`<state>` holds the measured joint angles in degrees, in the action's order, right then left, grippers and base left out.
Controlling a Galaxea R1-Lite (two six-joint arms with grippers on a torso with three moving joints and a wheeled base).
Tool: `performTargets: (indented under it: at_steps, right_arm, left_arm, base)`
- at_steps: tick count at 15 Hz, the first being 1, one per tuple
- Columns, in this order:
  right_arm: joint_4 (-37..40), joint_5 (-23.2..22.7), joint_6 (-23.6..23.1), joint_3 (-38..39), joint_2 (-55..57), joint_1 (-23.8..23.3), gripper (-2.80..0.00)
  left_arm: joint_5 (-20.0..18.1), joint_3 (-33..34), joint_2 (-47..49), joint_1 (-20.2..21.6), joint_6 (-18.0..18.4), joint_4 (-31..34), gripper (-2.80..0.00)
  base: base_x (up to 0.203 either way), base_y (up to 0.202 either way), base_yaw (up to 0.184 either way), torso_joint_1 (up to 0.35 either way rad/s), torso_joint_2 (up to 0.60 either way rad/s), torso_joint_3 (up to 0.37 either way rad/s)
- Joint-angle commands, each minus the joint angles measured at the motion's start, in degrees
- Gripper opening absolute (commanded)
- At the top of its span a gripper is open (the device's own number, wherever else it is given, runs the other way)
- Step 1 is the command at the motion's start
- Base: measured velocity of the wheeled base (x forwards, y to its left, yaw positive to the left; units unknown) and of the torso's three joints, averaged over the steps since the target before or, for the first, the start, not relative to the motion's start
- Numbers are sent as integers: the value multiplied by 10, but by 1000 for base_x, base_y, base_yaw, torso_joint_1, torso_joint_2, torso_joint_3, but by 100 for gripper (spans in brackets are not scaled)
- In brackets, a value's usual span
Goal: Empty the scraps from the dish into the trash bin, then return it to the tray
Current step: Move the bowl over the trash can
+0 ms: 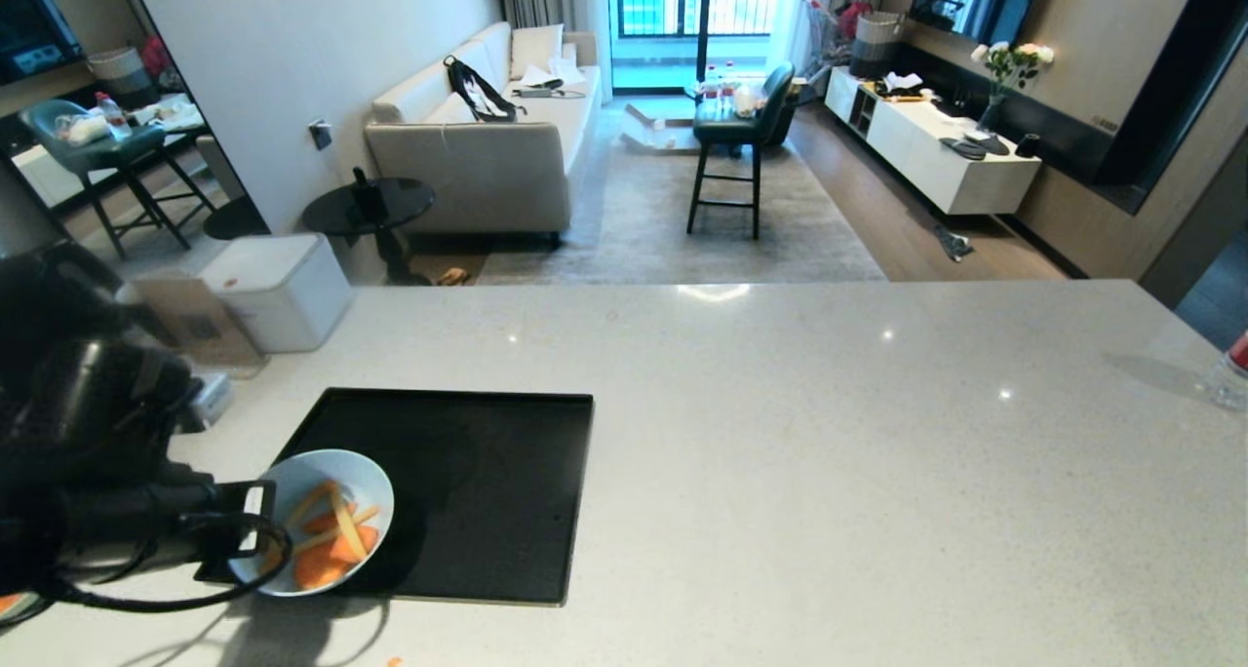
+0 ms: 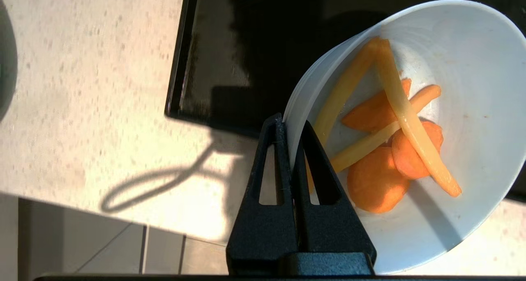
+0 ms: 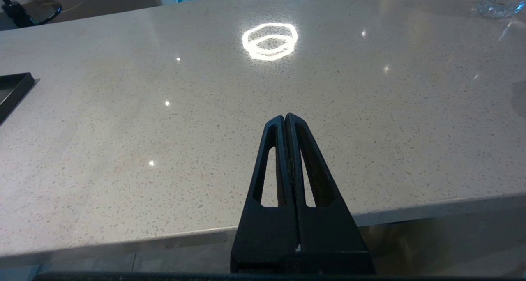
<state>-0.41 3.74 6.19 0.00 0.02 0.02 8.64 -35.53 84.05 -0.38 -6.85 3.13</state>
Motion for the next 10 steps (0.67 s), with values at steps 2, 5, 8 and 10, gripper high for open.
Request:
performTargets:
  at_steps: [2, 5, 8, 10]
  right_arm:
    - [0, 0, 0, 0, 0, 0, -280]
    - [0, 0, 0, 0, 0, 1, -280]
    - [0, 0, 0, 0, 0, 0, -280]
    - [0, 0, 0, 0, 0, 0, -280]
  left_arm:
    - [-14, 28, -80, 1, -3, 14, -280]
    - [-30, 31, -126, 2, -18, 49, -280]
    - [-53, 30, -192, 5, -33, 124, -280]
    - [-73, 29, -250, 5, -35, 195, -280]
  base:
    - [0, 0, 0, 0, 0, 0]
    - [0, 0, 0, 0, 0, 0]
    - [0, 0, 0, 0, 0, 0]
    - [0, 0, 0, 0, 0, 0]
